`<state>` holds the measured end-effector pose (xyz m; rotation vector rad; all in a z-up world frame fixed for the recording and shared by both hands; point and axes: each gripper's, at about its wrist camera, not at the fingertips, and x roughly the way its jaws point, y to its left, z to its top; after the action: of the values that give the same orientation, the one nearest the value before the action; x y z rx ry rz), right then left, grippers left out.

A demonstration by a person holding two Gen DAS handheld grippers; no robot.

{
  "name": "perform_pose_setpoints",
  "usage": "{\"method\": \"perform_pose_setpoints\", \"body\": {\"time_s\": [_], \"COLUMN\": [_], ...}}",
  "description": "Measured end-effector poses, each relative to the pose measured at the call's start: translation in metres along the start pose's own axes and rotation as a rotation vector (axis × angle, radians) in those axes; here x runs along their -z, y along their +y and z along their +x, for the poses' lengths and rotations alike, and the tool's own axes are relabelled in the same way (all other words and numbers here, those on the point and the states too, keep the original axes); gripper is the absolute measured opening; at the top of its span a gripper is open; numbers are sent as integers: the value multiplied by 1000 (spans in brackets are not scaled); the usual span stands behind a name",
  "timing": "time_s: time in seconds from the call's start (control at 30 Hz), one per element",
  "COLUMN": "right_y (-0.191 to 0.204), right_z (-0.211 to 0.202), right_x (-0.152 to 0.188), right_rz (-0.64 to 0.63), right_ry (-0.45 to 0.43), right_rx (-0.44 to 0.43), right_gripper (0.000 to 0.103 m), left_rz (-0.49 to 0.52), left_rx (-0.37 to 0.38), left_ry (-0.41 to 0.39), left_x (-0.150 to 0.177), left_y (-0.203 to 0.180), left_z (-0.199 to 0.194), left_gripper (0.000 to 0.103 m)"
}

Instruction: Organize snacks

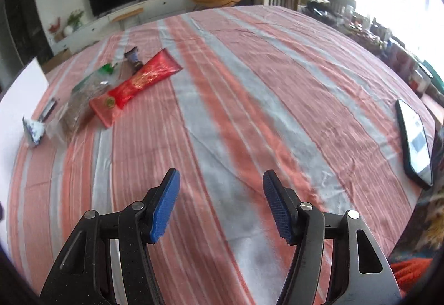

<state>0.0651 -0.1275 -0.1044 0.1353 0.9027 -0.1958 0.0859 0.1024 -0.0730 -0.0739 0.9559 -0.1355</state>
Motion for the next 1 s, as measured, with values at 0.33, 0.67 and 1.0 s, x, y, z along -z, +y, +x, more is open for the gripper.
{"method": "perform_pose_setpoints", "body": {"time_s": [0.33,0.67,1.0], "right_y": [0,2,2], "right_z": [0,-2,-2], "right_x": [7,11,12], "right_rz": [-6,-16,-16], "right_ry": [9,7,6], "right_rx": [8,15,16], "right_gripper": [73,76,77], "left_rz": [1,-13,-13], "left_rx": [-154,-152,-153], "left_ry": [7,-1,-1], "left_x": [-1,3,3], "left_y": [4,4,4], "left_z": [64,62,62], "left_gripper": [101,103,103]}}
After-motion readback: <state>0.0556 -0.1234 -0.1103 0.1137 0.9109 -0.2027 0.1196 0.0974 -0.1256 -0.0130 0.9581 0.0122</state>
